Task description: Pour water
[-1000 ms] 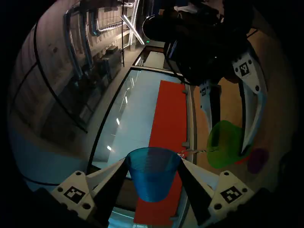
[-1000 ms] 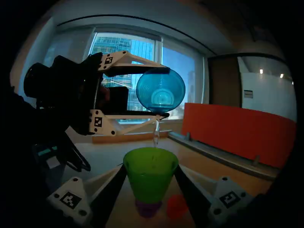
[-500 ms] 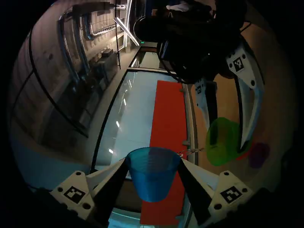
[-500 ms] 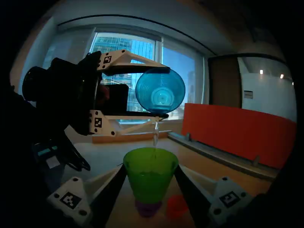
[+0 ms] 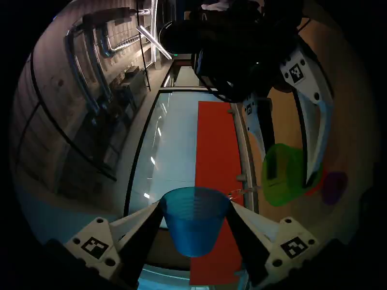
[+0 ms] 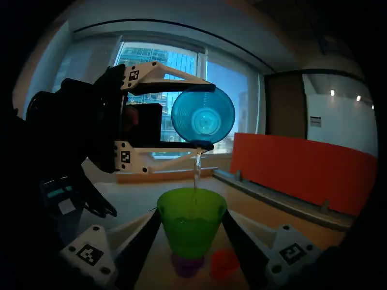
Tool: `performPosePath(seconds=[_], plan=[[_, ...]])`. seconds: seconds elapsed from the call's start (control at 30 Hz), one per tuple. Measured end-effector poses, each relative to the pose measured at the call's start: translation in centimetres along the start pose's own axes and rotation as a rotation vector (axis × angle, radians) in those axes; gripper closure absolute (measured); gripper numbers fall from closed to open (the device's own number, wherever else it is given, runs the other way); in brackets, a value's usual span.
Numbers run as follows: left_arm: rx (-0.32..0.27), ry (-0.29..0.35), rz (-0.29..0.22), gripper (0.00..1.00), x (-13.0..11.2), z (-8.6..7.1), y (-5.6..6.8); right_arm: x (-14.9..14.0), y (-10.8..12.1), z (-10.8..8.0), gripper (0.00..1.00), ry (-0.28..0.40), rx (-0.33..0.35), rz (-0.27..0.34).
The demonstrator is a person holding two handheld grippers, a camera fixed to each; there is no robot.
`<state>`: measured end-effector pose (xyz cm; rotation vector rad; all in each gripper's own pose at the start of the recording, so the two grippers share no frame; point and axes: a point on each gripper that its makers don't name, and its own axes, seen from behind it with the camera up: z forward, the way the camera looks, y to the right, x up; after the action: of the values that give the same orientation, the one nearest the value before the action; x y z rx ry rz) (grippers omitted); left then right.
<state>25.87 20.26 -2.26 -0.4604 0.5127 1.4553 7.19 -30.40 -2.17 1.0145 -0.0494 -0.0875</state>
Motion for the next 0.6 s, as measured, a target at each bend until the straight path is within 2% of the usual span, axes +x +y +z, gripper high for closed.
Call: performPosePath(seconds=[0.6], plan=[[0.013, 0.024, 0.087, 0.13, 1.1, -0.2, -0.2, 0.4, 0.1, 0.2, 0.1, 0.009, 0.0, -0.005]])
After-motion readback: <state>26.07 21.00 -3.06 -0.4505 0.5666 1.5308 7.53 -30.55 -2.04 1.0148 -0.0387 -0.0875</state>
